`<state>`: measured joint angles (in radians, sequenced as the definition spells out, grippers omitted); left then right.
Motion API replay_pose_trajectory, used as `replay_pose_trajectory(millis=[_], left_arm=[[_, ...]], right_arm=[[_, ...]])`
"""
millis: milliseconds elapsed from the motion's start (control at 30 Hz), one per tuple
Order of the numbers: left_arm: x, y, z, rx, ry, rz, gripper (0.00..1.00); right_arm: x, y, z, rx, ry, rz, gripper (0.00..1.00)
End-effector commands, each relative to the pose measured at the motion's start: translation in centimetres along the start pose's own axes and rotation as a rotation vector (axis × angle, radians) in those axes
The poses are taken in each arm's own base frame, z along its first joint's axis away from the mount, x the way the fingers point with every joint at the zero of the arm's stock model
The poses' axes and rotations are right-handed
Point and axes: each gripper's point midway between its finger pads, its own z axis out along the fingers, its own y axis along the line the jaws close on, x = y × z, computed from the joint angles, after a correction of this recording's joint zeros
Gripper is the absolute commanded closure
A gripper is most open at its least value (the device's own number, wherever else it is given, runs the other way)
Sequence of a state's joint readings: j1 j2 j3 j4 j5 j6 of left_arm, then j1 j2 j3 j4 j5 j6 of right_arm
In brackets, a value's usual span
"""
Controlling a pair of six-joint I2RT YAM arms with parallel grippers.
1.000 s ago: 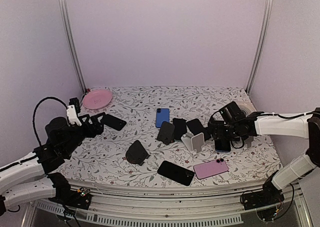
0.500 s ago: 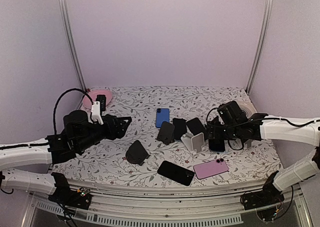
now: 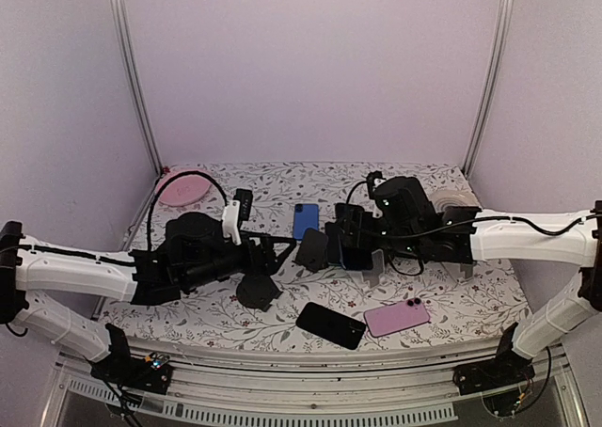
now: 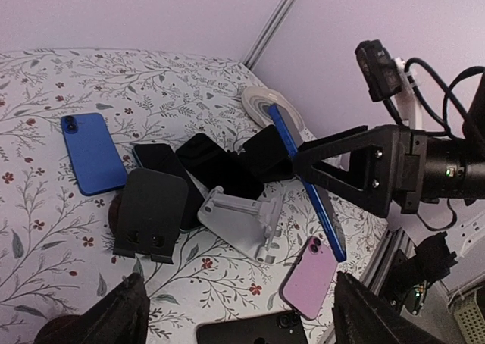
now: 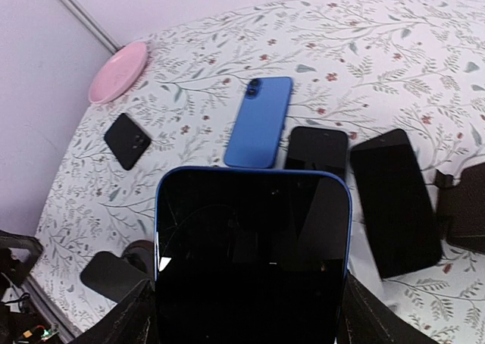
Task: Place the phone on the phone stand
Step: Pass from the right arm to the left
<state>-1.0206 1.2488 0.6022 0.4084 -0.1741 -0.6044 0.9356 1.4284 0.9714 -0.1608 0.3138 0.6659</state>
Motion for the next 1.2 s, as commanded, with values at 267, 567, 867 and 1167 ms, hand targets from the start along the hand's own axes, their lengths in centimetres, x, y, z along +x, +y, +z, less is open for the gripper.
replay_pose_trajectory(millis=[267, 567, 867, 1167], left_arm=[[1.4, -4.7, 1.7, 0.157, 0.027, -0.078, 0.21], [2.3, -4.9, 2.4, 0.166, 0.055, -0.105, 0.42], [2.9, -5.6, 3.0, 0.204, 0.076, -0.123, 0.59], [3.1, -5.9, 3.2, 0.222, 0.085, -0.129, 1.00]], right_arm=[[-2.2, 9.7, 0.4, -0.160, -0.134, 0.010, 0.41], [-2.4, 11.6, 0.2, -0.203, -0.154, 0.012, 0.41], [-2.1, 12.5, 0.1, -0.229, -0.151, 0.013, 0.40], [-1.8, 12.4, 0.0, -0.232, -0.144, 0.007, 0.40]])
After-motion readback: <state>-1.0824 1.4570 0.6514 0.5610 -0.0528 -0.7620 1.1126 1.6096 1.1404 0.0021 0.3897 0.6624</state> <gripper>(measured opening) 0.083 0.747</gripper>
